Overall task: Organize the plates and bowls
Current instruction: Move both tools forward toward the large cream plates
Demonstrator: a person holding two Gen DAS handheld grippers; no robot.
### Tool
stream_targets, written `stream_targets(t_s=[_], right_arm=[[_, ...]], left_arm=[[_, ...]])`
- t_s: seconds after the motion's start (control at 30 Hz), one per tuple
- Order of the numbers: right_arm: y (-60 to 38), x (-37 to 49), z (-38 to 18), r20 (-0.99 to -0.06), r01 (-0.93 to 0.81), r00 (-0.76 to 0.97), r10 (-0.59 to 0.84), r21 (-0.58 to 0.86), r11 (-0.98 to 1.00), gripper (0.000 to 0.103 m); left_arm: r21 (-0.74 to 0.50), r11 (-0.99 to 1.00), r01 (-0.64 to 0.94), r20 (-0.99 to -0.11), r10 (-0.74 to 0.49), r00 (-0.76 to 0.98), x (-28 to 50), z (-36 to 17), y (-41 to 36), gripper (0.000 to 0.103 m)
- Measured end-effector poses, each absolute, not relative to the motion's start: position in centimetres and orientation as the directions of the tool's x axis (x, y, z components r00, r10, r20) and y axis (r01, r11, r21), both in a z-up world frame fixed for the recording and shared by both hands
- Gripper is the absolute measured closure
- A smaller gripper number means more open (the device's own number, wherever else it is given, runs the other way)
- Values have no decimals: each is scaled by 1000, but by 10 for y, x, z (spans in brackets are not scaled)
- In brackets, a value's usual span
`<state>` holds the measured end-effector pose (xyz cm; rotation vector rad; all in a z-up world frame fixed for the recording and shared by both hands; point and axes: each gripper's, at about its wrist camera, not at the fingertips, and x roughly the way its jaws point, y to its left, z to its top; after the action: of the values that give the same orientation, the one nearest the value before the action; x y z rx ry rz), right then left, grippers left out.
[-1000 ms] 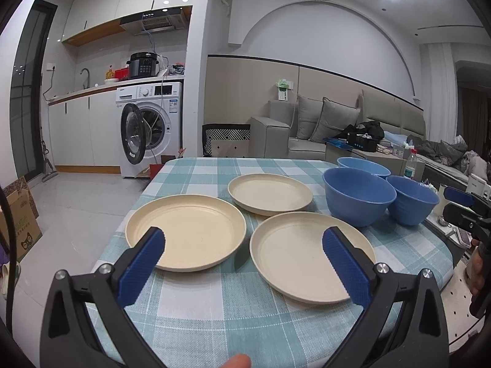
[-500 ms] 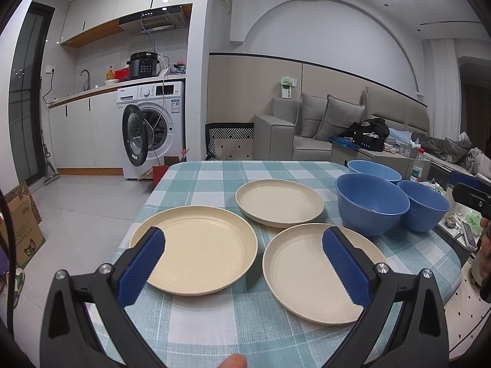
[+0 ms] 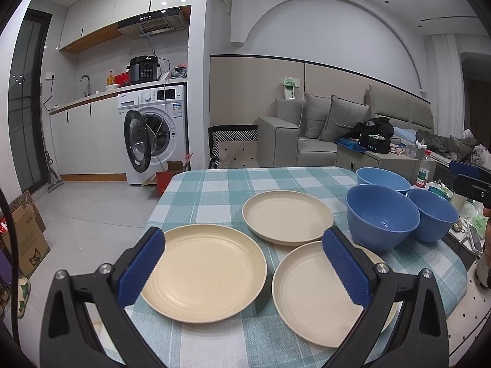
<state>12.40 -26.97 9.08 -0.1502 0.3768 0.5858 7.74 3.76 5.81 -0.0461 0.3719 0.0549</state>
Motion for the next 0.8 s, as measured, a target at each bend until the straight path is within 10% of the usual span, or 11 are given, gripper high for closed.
stream_targets(t_s=[0.8], right_arm=[[-238, 206, 110, -502, -616, 679, 535, 7, 788, 0]], left_arm=[[-15, 996, -84, -401, 71, 913, 134, 75, 40, 0]])
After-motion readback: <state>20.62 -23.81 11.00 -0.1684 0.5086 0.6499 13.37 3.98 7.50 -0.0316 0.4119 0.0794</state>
